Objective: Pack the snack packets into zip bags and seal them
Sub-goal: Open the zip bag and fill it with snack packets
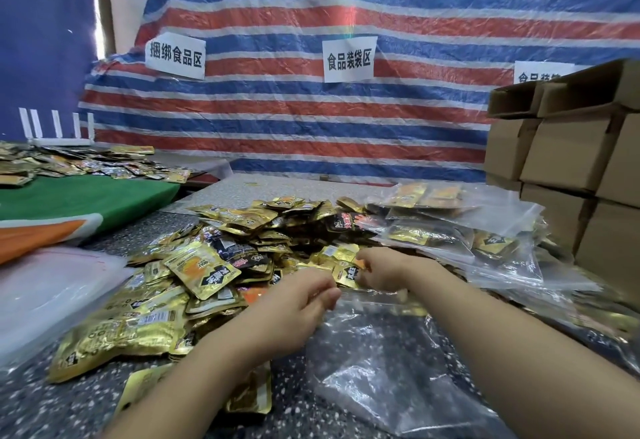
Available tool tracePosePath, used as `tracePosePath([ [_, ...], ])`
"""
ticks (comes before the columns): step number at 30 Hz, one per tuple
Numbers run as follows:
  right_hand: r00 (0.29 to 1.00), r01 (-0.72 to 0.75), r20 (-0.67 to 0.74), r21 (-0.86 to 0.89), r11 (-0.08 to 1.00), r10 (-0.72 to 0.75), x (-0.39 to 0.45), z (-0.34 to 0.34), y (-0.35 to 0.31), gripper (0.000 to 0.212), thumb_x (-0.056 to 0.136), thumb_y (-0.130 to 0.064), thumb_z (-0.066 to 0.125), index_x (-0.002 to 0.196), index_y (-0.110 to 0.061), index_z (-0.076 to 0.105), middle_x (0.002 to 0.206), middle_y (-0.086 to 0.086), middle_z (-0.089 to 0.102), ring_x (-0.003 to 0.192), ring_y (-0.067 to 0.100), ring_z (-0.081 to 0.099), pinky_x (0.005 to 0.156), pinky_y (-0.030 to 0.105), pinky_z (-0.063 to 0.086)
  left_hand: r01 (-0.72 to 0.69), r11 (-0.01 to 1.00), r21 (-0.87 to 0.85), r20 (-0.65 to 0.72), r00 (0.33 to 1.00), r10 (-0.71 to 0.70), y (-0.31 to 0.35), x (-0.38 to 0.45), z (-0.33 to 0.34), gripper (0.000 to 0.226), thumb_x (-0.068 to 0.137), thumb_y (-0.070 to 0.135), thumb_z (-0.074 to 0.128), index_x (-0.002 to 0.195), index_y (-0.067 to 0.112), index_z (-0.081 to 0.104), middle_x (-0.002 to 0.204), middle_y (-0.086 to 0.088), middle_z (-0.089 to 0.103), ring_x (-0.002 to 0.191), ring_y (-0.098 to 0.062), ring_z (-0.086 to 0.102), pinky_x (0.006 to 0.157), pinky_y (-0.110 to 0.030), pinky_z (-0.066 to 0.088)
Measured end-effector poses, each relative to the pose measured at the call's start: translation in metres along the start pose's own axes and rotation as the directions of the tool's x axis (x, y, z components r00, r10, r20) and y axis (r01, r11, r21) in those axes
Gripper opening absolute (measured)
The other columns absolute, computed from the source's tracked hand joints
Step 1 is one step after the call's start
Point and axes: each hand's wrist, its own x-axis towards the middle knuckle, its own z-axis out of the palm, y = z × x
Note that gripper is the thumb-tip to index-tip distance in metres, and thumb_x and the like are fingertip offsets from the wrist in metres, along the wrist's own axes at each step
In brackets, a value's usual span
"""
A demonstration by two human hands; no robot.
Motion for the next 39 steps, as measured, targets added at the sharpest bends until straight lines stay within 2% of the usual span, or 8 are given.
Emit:
tracePosePath([
  [7,0.998,-0.049,0.032,0.037,0.998,0.048,-0.002,-0.007,0.005,0.022,0.089,-0.03,0.067,0.094,-0.009,0.065,0.099,0.01,0.07,0.079,0.021,0.058,0.072,0.038,0.05,-0.142,0.973,-0.184,-0.112,0.986,0.123,0.003,0.001,0.0,0.024,0.098,0.021,0.057,0.08,0.017,0.072,0.101,0.023,0.057,0.096,0.001,0.058,0.08,-0.043,0.059],
  [11,0.997,-0.046,-0.049,0.155,0.987,0.054,-0.021,-0.006,0.007,0.042,0.078,-0.043,0.08,0.103,-0.018,0.059,0.098,-0.001,0.064,0.087,0.015,0.06,0.075,0.032,0.052,-0.149,0.97,-0.192,-0.064,0.988,0.139,0.005,-0.001,0.0,0.022,0.098,0.02,0.056,0.083,0.013,0.071,0.09,0.011,0.063,0.08,-0.013,0.063,0.073,-0.044,0.058],
  [14,0.976,-0.016,-0.195,0.389,0.921,0.1,-0.041,-0.006,0.01,0.042,0.079,-0.039,0.082,0.101,-0.024,0.05,0.093,-0.009,0.056,0.077,0.005,0.056,0.056,0.02,0.044,-0.134,0.979,-0.157,-0.041,0.991,0.129,0.005,-0.004,0.0,0.021,0.098,0.029,0.053,0.085,0.021,0.067,0.081,0.006,0.065,0.077,-0.016,0.063,0.074,-0.042,0.057],
  [18,0.936,0.149,-0.237,0.937,0.318,0.26,-0.073,-0.018,0.018,0.042,0.086,-0.013,0.074,0.122,-0.007,0.051,0.101,0.011,0.069,0.072,0.019,0.074,0.056,0.03,0.057,-0.176,0.981,-0.082,-0.029,0.984,0.175,0.005,-0.004,0.0,0.025,0.094,0.042,0.048,0.081,0.027,0.063,0.081,0.015,0.063,0.075,-0.005,0.06,0.076,-0.038,0.057],
  [21,0.942,0.282,-0.241,0.945,-0.164,0.234,-0.098,-0.019,0.024,0.035,0.086,-0.011,0.068,0.119,-0.005,0.057,0.096,0.009,0.075,0.078,0.021,0.074,0.061,0.035,0.059,-0.21,0.973,-0.095,-0.031,0.978,0.208,0.003,-0.002,0.003,0.019,0.095,0.038,0.05,0.08,0.034,0.06,0.078,0.02,0.059,0.074,-0.001,0.057,0.076,-0.039,0.056],
  [23,0.946,0.303,-0.259,0.918,-0.255,0.193,-0.111,-0.015,0.024,0.031,0.086,-0.012,0.066,0.116,-0.006,0.059,0.093,0.007,0.076,0.081,0.021,0.074,0.064,0.033,0.06,-0.225,0.969,-0.105,-0.035,0.974,0.223,0.003,-0.002,0.005,0.019,0.098,0.033,0.052,0.081,0.033,0.062,0.08,0.016,0.06,0.075,-0.005,0.057,0.076,-0.042,0.056],
  [32,0.916,0.4,-0.398,0.897,0.188,-0.047,-0.145,-0.02,0.016,0.031,0.078,-0.018,0.074,0.108,-0.025,0.072,0.104,0.009,0.075,0.093,0.024,0.073,0.072,0.031,0.059,-0.212,0.965,-0.155,-0.08,0.976,0.202,0.009,-0.008,0.004,0.027,0.091,0.047,0.049,0.086,0.025,0.064,0.085,0.008,0.06,0.079,-0.017,0.06,0.074,-0.048,0.057],
  [39,0.93,0.359,-0.257,0.791,0.496,-0.262,-0.166,-0.026,0.007,0.029,0.088,-0.02,0.073,0.115,-0.033,0.068,0.11,0.002,0.073,0.099,0.02,0.071,0.076,0.028,0.058,-0.175,0.952,-0.251,-0.229,0.966,0.117,0.01,-0.003,0.008,0.014,0.097,0.021,0.056,0.089,0.015,0.067,0.091,0.016,0.059,0.084,-0.01,0.065,0.07,-0.04,0.062],
])
